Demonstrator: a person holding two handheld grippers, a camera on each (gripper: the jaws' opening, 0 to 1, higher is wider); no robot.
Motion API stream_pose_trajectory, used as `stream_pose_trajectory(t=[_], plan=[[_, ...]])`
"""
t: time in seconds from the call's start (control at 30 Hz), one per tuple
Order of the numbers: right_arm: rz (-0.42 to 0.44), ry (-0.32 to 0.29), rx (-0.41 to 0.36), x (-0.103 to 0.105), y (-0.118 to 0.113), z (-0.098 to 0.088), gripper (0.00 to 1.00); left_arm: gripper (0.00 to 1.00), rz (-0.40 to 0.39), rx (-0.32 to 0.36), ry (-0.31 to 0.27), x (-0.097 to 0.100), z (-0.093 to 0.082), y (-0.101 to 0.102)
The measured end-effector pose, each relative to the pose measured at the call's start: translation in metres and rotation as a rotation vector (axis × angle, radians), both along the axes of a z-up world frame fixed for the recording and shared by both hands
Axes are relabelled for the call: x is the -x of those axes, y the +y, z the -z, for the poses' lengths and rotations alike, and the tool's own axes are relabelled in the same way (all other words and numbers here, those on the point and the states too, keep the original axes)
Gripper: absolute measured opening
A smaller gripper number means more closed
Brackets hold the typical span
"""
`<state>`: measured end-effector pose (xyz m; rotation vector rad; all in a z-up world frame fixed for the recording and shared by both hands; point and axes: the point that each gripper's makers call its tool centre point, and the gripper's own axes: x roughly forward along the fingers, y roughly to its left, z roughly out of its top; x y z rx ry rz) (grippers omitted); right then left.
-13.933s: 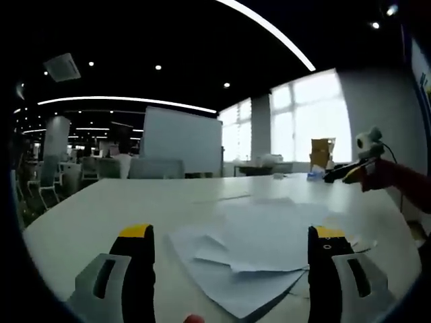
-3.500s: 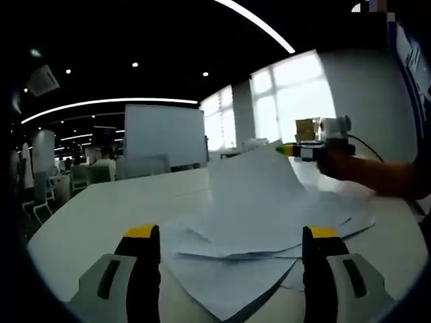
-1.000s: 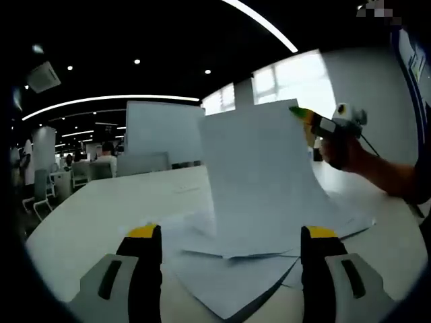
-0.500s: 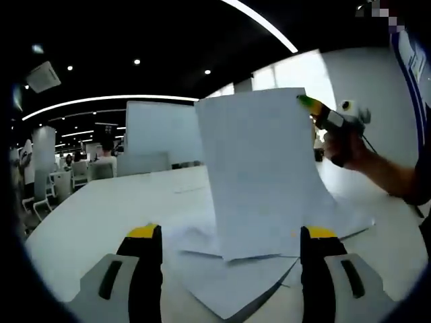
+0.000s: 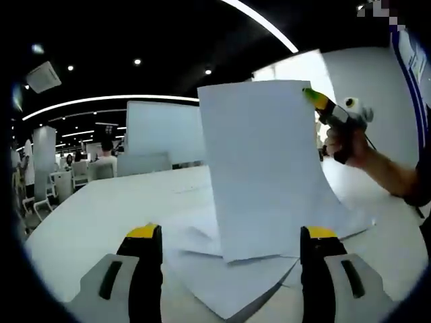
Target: Organize the stack of printing papers by aligning and flattening the scattered papers on the table
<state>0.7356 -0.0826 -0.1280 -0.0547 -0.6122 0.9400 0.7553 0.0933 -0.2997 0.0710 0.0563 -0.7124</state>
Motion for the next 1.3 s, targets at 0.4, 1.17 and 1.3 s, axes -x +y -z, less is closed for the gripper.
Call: stream_pose_trajectory(t=[0.4,1.17,1.3], plan=[[-0.004,-0.011,-0.018,0.005,0.003,-0.014,0.00,0.86,-0.002,0.019,-0.005,0.001,-0.003,0.002],[-0.076,-0.067,0.009,0.043,0.026,-0.055,0.00,0.87,0.010,0.069,-0.042,0.008,-0.017,0.005],[-0.086,-0.072,0.003,0.048,0.027,-0.060,0.00,0.87,0.008,0.078,-0.050,0.008,-0.020,0.006]])
